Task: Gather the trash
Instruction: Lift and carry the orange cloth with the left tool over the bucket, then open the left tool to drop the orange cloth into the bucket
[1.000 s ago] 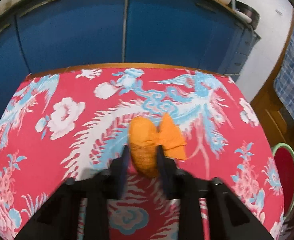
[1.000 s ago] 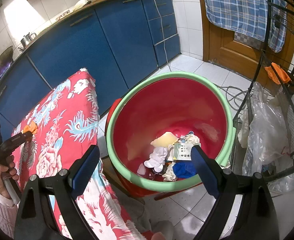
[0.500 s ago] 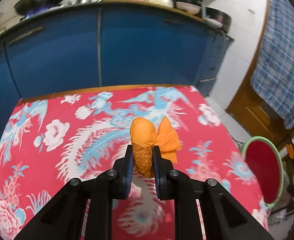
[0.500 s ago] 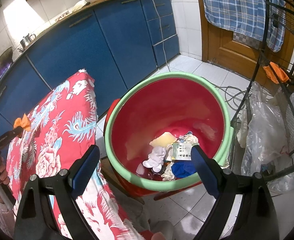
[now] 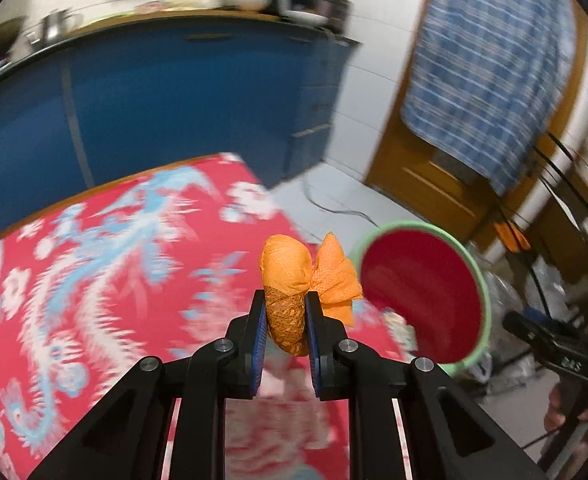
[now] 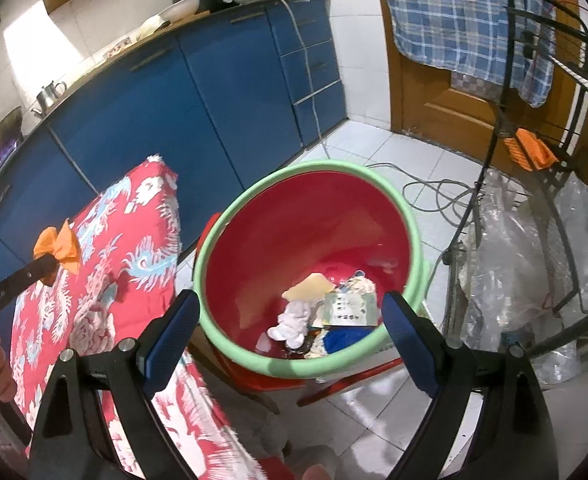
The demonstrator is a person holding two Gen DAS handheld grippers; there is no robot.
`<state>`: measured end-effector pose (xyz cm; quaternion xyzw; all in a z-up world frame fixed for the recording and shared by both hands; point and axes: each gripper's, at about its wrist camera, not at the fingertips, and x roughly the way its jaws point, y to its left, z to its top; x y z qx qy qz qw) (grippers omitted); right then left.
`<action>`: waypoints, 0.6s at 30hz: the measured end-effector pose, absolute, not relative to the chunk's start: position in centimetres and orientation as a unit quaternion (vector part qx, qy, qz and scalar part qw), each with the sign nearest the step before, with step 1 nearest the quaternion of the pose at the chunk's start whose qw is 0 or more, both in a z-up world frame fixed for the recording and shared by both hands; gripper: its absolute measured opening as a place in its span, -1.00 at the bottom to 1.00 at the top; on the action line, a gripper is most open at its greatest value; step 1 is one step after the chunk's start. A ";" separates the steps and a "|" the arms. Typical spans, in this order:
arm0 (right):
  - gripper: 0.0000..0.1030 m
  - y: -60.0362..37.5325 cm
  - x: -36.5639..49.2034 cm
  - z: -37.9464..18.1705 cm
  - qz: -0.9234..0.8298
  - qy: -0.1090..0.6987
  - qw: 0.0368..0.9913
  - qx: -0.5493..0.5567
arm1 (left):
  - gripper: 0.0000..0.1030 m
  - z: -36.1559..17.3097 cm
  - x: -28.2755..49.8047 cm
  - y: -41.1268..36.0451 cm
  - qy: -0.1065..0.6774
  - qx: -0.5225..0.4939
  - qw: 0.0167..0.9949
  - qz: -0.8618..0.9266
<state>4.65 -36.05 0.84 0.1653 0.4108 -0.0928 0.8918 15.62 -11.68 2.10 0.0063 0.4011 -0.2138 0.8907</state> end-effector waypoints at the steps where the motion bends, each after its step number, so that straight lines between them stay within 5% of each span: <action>1: 0.78 -36.3 4.5 0.9 -0.096 0.410 0.892 0.166 | -0.65 2.0 15.3 -12.7 0.401 0.014 0.888 -0.223; 18: 0.78 -40.6 2.6 -1.1 -0.129 0.410 0.881 0.198 | -0.58 -2.9 15.3 -24.8 0.435 0.080 0.836 -0.325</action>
